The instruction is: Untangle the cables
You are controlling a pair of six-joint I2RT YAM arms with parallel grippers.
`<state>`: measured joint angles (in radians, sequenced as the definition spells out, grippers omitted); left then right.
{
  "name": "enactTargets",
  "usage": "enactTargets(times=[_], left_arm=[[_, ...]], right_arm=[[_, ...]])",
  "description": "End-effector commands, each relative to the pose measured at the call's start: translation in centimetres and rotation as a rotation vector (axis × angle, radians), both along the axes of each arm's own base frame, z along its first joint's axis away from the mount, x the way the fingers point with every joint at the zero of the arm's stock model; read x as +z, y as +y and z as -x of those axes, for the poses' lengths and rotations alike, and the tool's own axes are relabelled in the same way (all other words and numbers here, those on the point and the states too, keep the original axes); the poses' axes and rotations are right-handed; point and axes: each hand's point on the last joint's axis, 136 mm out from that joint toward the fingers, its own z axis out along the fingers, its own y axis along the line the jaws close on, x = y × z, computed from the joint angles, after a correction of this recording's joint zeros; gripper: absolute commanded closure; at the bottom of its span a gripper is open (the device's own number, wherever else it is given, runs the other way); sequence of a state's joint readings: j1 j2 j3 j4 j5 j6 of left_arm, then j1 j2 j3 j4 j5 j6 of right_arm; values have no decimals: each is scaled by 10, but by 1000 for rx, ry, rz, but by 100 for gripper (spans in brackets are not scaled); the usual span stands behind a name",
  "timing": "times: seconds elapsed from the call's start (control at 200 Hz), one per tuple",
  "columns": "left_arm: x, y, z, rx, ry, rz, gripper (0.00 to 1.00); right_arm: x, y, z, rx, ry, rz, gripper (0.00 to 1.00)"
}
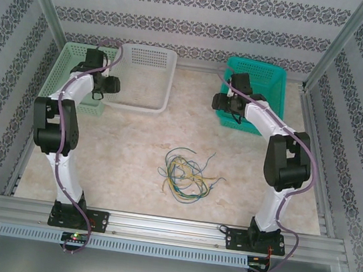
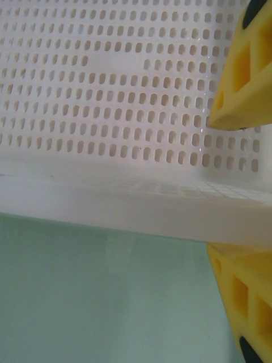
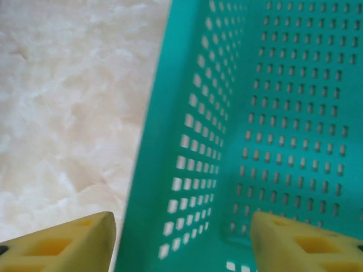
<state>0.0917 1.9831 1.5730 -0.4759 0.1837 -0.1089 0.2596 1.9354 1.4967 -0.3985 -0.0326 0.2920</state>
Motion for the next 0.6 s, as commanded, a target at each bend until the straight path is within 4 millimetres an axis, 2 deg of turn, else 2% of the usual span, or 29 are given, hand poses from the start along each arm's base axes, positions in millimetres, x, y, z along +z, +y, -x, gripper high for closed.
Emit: enactTargets(times=[0.0,0.135,0.21,0.46,0.595], left_arm=[[6,-42,8,-104,-1,13,49],[6,-66,6,-106,-7,45,48],[5,-79,4,-109,-21,85,49],[1,-127,6,-214,-20,48,49],[-3,-134,12,-228,-19,33,50]], right_arm=[[-5,-4,1,-1,20,43,52],[-8,0,4,35,31,59,64],[-10,2,8,39,46,51,67],[-8,19,10,84,35,7,78],[-8,29,10,115,35,-4,84]])
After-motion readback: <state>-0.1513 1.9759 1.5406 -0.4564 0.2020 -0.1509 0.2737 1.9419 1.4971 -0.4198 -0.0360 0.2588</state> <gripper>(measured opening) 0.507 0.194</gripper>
